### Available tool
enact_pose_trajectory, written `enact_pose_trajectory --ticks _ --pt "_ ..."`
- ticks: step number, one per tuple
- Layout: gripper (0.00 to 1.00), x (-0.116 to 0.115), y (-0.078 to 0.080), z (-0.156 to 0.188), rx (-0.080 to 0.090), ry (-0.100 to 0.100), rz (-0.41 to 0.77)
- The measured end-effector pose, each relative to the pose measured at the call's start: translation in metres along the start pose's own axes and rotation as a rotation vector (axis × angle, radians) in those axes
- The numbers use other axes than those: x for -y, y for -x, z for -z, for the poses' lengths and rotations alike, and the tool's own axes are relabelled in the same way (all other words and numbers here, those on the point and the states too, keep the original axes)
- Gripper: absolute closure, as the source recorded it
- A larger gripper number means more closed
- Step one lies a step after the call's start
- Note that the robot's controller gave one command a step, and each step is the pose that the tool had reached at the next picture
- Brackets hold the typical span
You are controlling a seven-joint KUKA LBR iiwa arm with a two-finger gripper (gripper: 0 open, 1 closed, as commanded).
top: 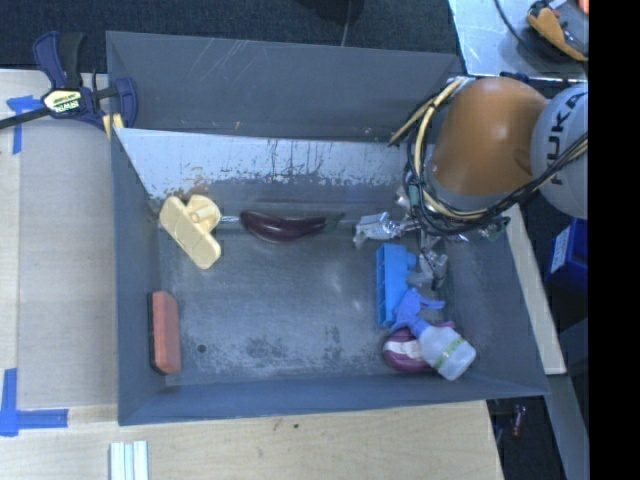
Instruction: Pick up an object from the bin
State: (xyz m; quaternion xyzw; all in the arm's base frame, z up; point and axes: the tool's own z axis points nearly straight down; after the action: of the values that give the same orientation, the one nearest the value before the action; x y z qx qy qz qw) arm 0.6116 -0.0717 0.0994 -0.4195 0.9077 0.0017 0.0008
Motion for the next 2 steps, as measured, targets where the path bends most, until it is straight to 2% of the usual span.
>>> enact_pose_trajectory --ticks 1,2 --pt "0.0 0.013 -0.01 -0.029 0.0 -0.01 0.441" --pt "1.0 -0.011 0.022 -0.027 0.003 -0.003 0.44"
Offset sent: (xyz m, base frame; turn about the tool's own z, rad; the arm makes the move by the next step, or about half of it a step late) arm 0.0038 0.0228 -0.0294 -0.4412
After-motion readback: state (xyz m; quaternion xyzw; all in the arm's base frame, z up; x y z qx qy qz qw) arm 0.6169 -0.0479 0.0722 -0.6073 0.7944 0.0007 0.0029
